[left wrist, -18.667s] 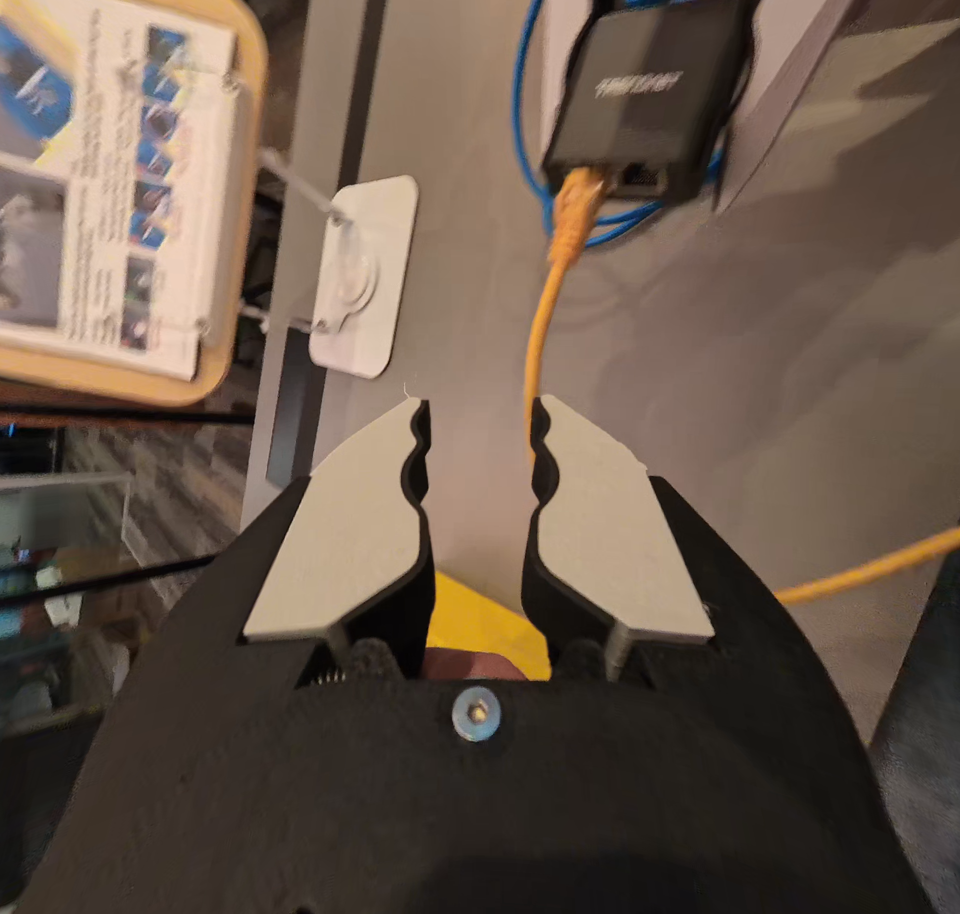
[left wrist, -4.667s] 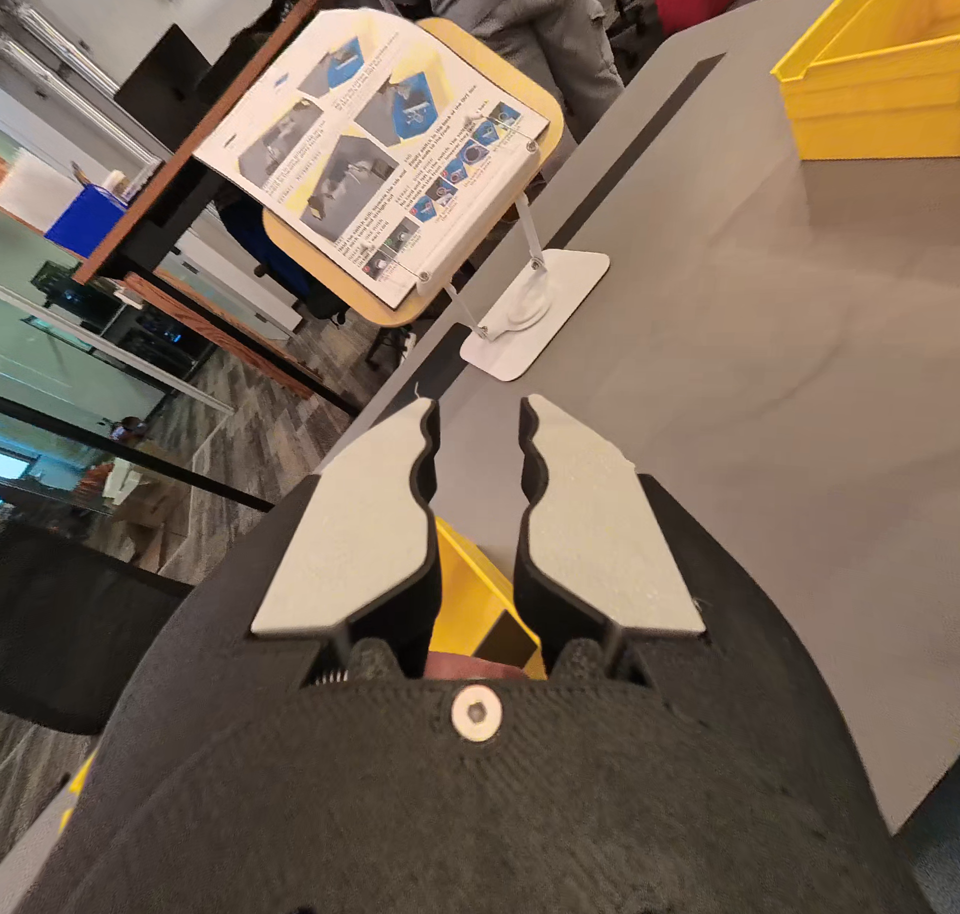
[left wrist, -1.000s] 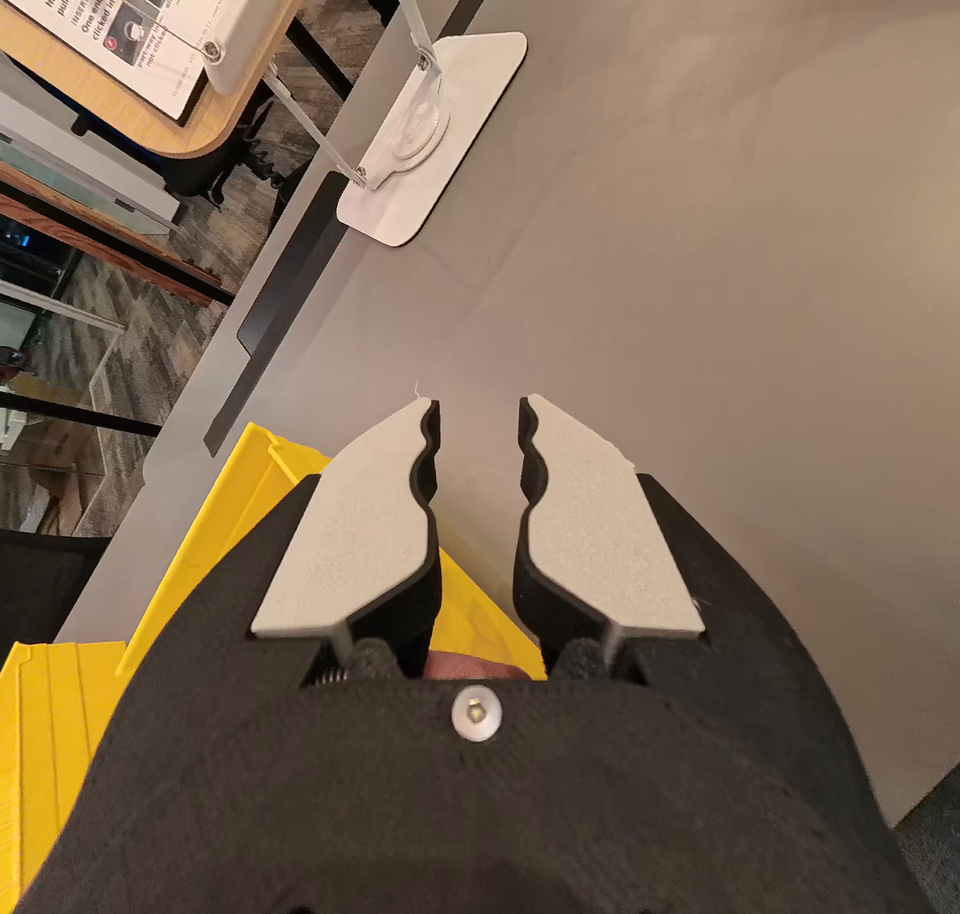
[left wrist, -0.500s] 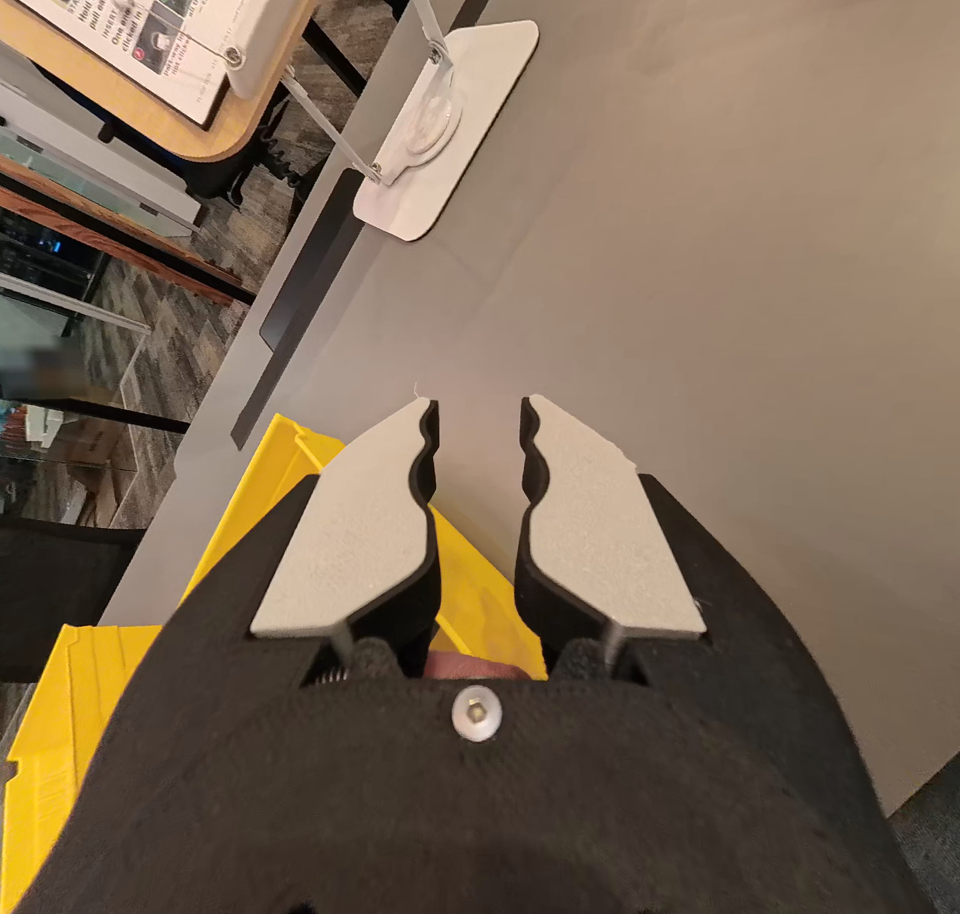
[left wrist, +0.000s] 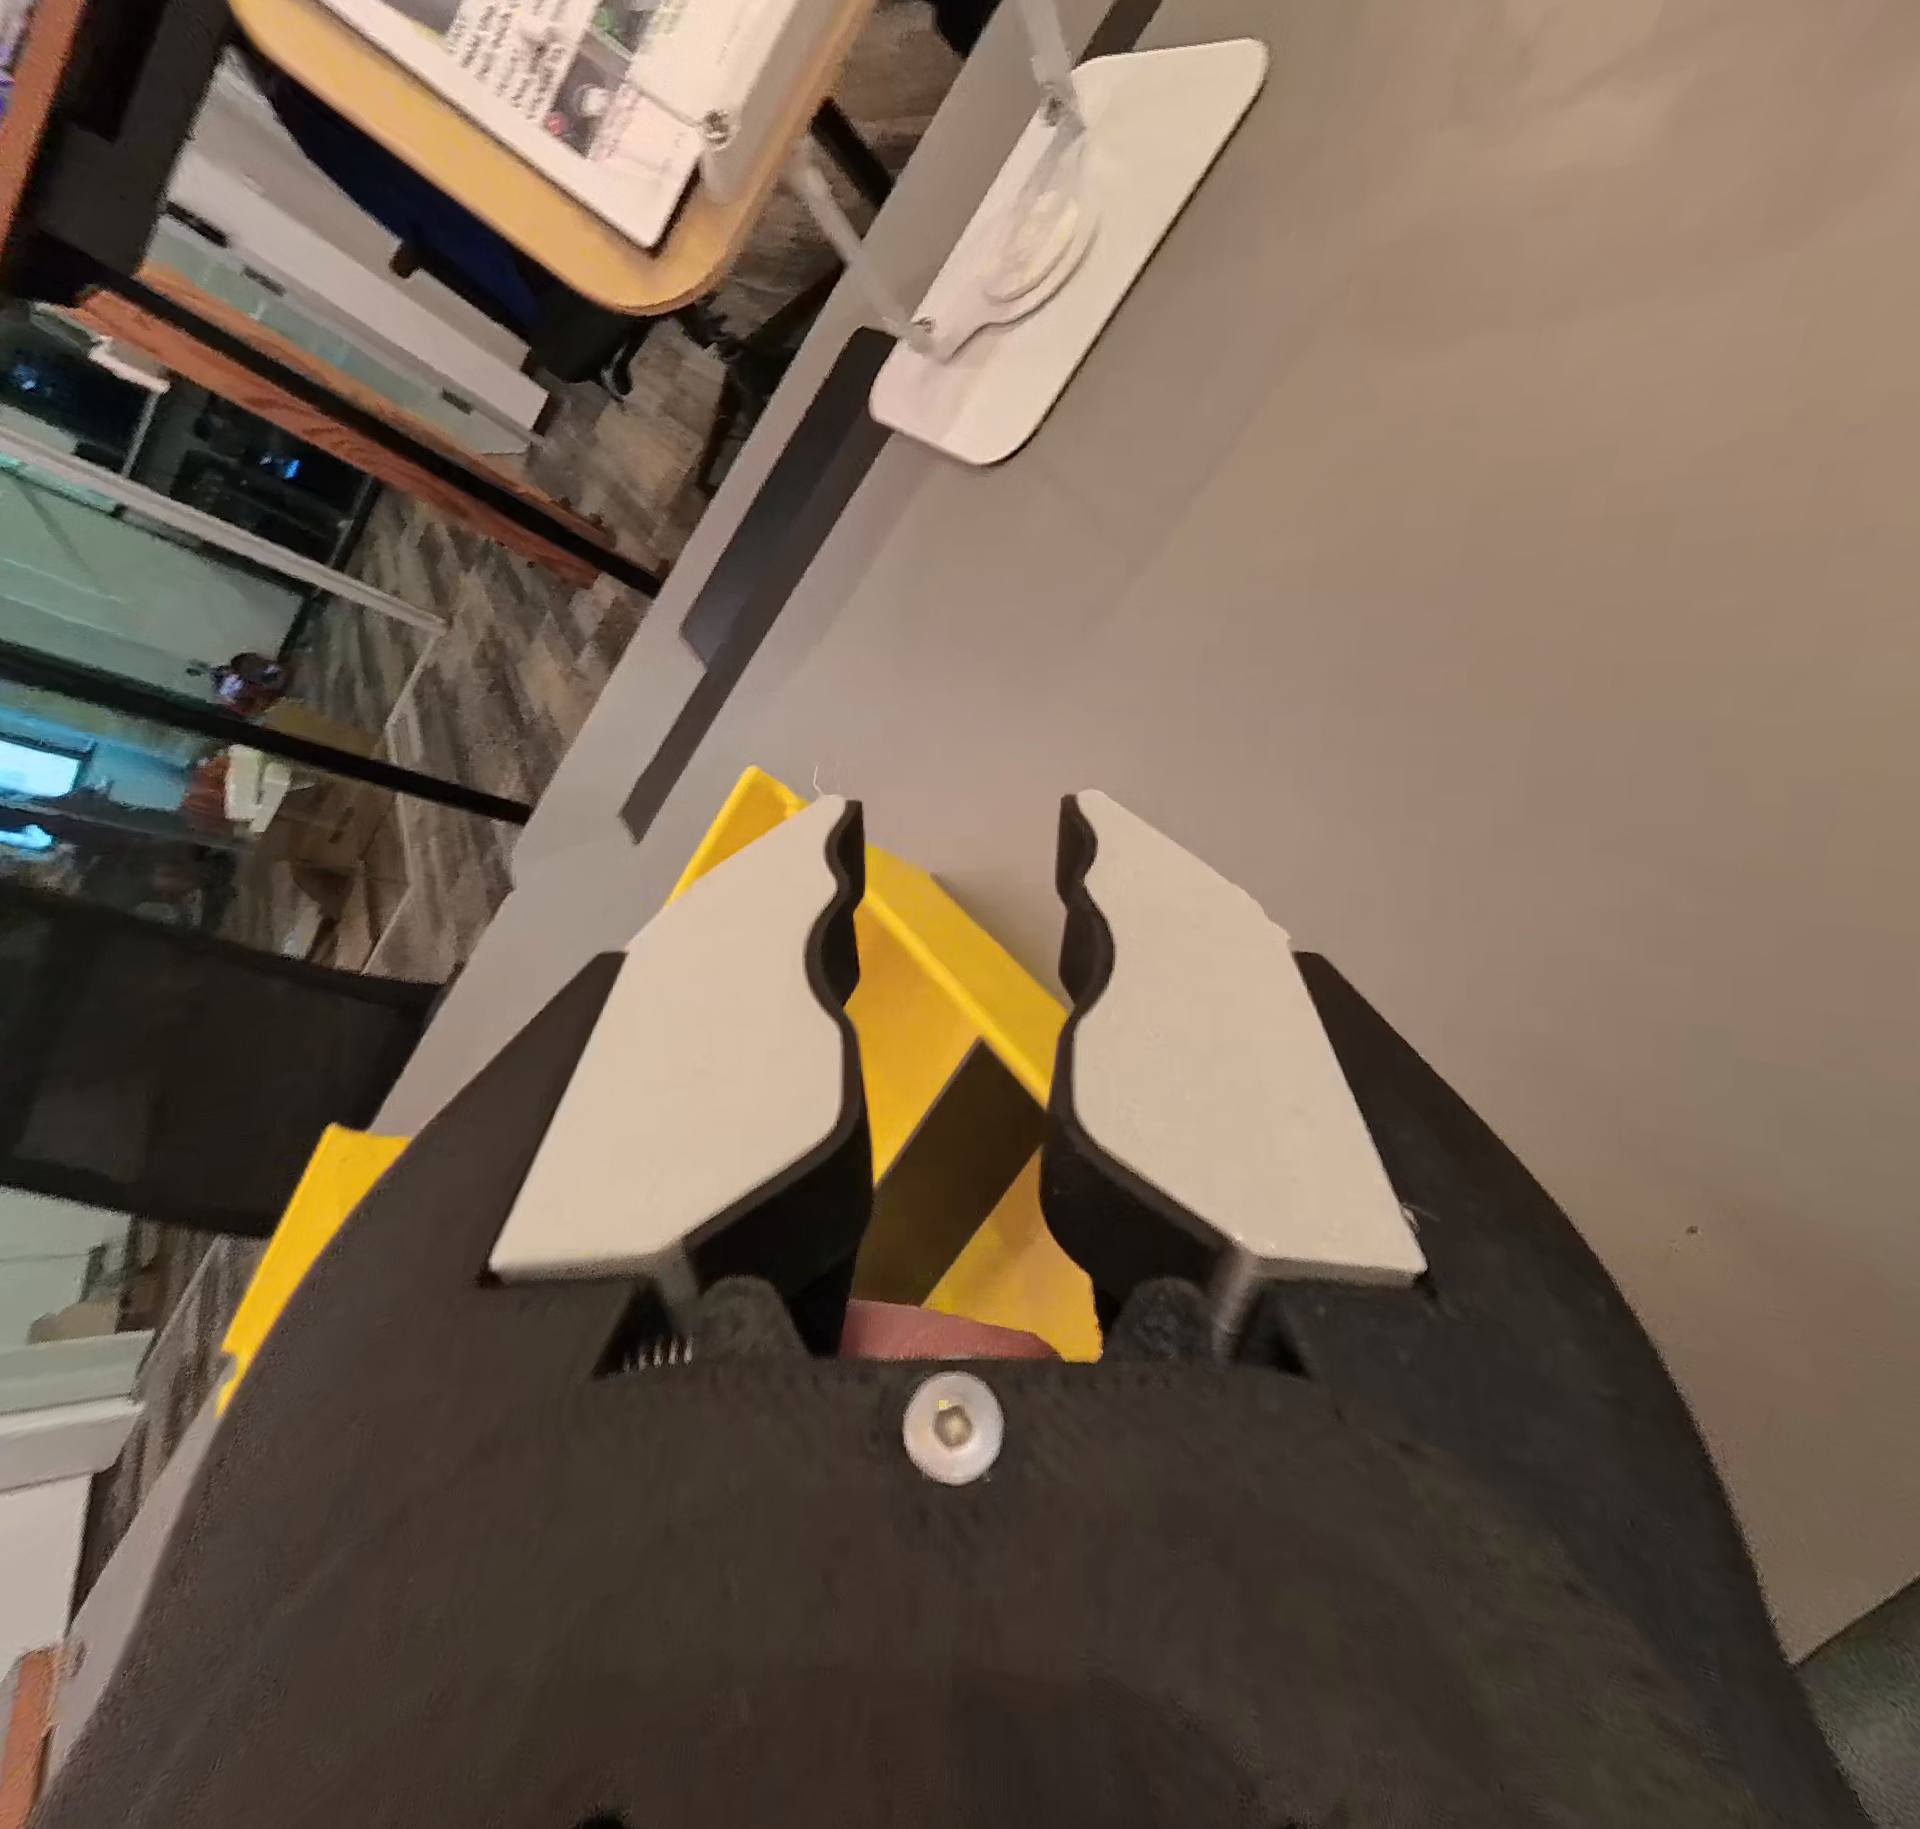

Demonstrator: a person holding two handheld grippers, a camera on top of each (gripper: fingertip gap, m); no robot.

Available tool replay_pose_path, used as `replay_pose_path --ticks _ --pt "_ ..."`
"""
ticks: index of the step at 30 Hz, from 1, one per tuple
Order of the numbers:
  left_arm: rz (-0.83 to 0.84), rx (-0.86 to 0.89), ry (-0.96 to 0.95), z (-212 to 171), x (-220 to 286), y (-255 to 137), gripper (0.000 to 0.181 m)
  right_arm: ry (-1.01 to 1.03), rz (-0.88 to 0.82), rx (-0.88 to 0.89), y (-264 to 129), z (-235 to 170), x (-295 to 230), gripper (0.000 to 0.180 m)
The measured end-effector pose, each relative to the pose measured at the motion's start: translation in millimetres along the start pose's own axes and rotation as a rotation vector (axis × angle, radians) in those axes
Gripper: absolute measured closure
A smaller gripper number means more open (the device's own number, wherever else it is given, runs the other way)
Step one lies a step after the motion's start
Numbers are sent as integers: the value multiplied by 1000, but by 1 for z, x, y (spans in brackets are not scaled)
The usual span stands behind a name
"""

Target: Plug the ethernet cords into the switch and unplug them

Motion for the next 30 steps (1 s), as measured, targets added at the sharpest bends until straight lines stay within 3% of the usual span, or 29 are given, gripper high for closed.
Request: replay_pose_path --ticks 1,4,6,8,14,19,22,24,26,29,30 --pt "25 -4 -8 -2 -8 -5 144 4 -10 29 -8 -3 0 111" --pt "77 -33 -89 -15 -38 -22 136 70 -19 122 -31 -21 3 109" --pt "84 -107 -185 -34 -60 -32 118 125 -28 136 -40 -42 6 112" --pt "87 -200 -276 -63 -79 -42 105 165 -24 161 -39 -64 4 104" --pt "163 -386 -490 -163 -117 -69 91 282 86 216 -4 -125 -15 101" --pt "144 -514 -641 -230 -120 -72 86 342 180 298 21 -143 -33 118" --pt "23 -533 -722 -246 -108 -60 91 351 269 271 35 -146 -49 123" --pt "-51 -560 -714 -250 -98 -52 104 365 291 263 40 -146 -54 145" --pt "-106 -549 -713 -248 -90 -44 117 371 266 289 38 -143 -55 154" --pt "-129 -570 -690 -250 -81 -34 158 383 291 329 39 -137 -61 165" --pt "-136 -571 -697 -251 -79 -31 162 382 300 344 41 -133 -64 163"
Point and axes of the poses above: each gripper's, where its closed fingertips meet, y out along the fingers, z out of its top, x = y × z across the jaws, the point moved 7 cm from there along -y, back along the fingers, and after that the axes turned 5 degrees about -y, right-handed, at the moved point
